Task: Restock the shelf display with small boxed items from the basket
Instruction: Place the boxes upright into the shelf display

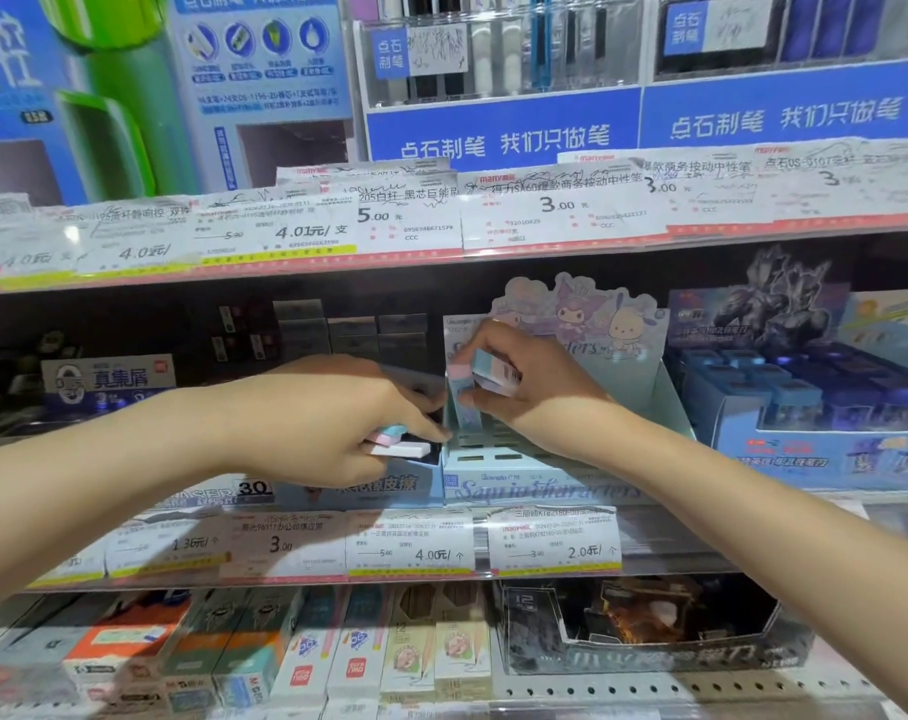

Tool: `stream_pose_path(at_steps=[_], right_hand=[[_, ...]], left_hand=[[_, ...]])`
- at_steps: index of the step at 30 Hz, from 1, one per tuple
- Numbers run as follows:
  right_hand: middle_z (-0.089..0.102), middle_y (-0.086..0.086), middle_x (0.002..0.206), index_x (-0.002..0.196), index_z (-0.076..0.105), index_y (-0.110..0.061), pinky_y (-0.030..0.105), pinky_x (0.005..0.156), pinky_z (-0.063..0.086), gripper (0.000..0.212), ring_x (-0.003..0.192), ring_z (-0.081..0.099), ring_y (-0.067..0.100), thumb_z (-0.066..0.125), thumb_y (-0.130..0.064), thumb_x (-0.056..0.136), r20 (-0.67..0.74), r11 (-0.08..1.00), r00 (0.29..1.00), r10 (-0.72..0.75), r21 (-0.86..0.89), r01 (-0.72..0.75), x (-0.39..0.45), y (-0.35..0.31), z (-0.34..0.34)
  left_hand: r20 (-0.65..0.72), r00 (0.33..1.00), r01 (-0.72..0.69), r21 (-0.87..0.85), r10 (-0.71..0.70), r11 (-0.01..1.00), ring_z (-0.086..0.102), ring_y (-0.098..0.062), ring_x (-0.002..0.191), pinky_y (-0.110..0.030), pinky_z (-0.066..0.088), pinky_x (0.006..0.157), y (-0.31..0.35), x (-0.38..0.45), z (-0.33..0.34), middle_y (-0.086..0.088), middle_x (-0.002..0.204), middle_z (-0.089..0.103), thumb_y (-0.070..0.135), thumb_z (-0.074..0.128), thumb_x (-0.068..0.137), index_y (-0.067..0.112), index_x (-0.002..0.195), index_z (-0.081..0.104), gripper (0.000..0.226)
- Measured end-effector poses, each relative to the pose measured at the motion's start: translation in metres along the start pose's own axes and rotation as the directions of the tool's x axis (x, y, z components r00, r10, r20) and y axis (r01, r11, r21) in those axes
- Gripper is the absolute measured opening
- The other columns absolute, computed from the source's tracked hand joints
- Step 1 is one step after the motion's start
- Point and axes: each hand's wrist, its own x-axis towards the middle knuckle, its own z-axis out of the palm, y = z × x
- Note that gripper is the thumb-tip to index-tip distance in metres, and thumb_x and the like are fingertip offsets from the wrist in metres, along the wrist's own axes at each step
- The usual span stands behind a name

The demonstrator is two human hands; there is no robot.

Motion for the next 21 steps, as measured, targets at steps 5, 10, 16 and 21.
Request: stream_pose_path(at_steps=[5,10,16,21], right_hand=[[0.056,0.003,0.083,0.085,0.063,-0.007,0.029,0.067,0.041,0.017,0.076,0.053,0.022,0.062,-0.024,0.083,-0.194,0.979,0.971,-0.141,-0.173,0.107,0.003,0.005,-0.002],[0.038,-0.013,0.058,0.057,0.04,-0.024,0.027,0.056,0.028,0.033,0.055,0.039,0.006,0.059,-0.024,0.085,-0.173,0.985,0.981,-0.083,-0.163,0.055,0.002,0.003,-0.005],[0.066,0.006,0.07,0.058,0.056,-0.019,0.03,0.068,0.048,0.029,0.07,0.061,0.021,0.059,-0.03,0.085,-0.059,0.998,0.998,-0.016,-0.063,0.012,-0.004,0.001,-0.005],[0.04,-0.011,0.04,0.04,0.039,-0.021,0.025,0.055,0.035,0.051,0.044,0.039,0.006,0.062,-0.034,0.084,-0.04,0.996,0.995,0.092,0.008,-0.092,-0.003,0.003,-0.007]], left_hand=[[0.006,1.0,0.009,0.018,-0.009,1.0,0.063,-0.006,0.097,-0.033,0.055,0.084,-0.004,0.001,0.004,0.015,0.109,0.065,0.05,0.042,0.079,0.045,0.124,0.047,0.045],[0.026,1.0,0.004,-0.004,-0.004,1.0,0.062,-0.008,0.102,-0.035,0.054,0.088,-0.001,-0.001,-0.001,0.014,0.114,0.064,0.041,0.049,0.082,0.044,0.125,0.047,0.044],[0.057,0.998,0.017,-0.042,-0.015,0.999,0.062,-0.011,0.105,-0.037,0.053,0.09,0.002,-0.004,-0.007,0.011,0.116,0.065,0.034,0.053,0.083,0.038,0.125,0.049,0.043],[0.107,0.992,0.07,-0.038,-0.066,0.997,0.063,-0.01,0.104,-0.035,0.053,0.088,0.0,-0.003,-0.008,0.013,0.116,0.065,0.039,0.051,0.081,0.037,0.123,0.052,0.043]])
